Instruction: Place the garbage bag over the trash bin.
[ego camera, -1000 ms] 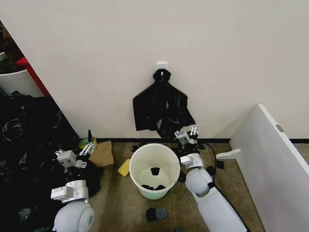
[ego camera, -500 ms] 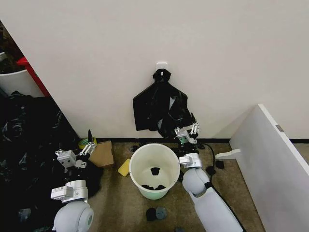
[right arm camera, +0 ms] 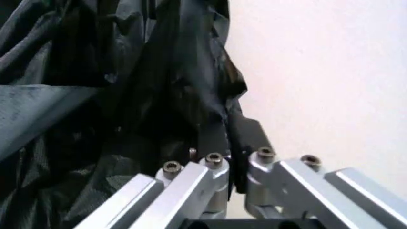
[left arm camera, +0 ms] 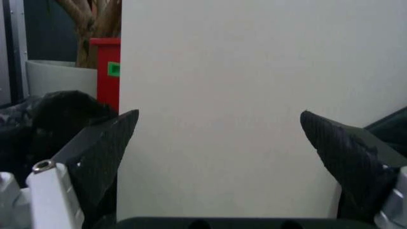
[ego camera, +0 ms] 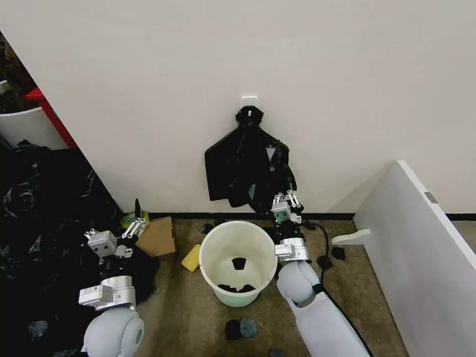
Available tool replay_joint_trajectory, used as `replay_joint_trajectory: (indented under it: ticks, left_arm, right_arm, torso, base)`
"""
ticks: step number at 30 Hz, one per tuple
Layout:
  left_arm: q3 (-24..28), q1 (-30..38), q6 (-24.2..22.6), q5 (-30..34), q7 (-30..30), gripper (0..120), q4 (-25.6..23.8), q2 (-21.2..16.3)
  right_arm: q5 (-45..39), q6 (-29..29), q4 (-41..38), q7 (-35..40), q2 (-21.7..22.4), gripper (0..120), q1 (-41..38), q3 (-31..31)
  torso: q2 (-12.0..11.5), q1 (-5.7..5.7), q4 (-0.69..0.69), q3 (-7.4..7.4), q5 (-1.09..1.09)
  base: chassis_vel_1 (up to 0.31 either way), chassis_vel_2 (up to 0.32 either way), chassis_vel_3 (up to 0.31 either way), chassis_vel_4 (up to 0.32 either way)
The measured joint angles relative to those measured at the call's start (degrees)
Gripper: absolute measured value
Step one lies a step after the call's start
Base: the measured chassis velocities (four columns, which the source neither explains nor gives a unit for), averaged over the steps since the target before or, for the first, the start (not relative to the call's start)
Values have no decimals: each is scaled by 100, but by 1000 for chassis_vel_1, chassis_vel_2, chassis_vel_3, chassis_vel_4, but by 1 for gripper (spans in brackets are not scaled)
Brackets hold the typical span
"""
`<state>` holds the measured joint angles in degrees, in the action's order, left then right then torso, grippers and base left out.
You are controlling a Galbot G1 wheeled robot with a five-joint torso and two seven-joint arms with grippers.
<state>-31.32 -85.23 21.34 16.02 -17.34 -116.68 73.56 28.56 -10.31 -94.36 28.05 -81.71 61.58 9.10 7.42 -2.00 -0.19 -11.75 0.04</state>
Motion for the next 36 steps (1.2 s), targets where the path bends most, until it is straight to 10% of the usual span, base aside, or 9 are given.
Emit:
replay_joint_trajectory:
  ticks: [7, 16, 24, 36]
  left_arm:
    - [115, 511, 108, 1218, 646, 100, -10, -692]
    - [854, 1788, 345, 2960, 2452, 100, 795, -2546]
    - [2386, 3526, 456, 2041, 3727, 100, 2008, -2983]
    - [3632, 5258, 698, 651, 4701, 100, 3304, -2475]
  right_arm:
    - [-2227, -270, -354, -774, 255, 0, -20, -331]
    - [-4540, -718, -687, -1864, 454, 0, -147, -534]
    - [-5233, -759, -936, -2031, 407, 0, -188, -657]
    - [-5189, -748, -1031, -2081, 404, 0, -115, -586]
  torso:
    - [0, 0, -1, 0, -2]
    - [0, 0, 1, -1, -2]
    - [0, 0, 0, -1, 0]
    - [0, -1, -1, 0, 1]
  base:
    - [0, 0, 0, 0]
    - [0, 0, 0, 0]
    - [0, 0, 0, 0]
    - [0, 0, 0, 0]
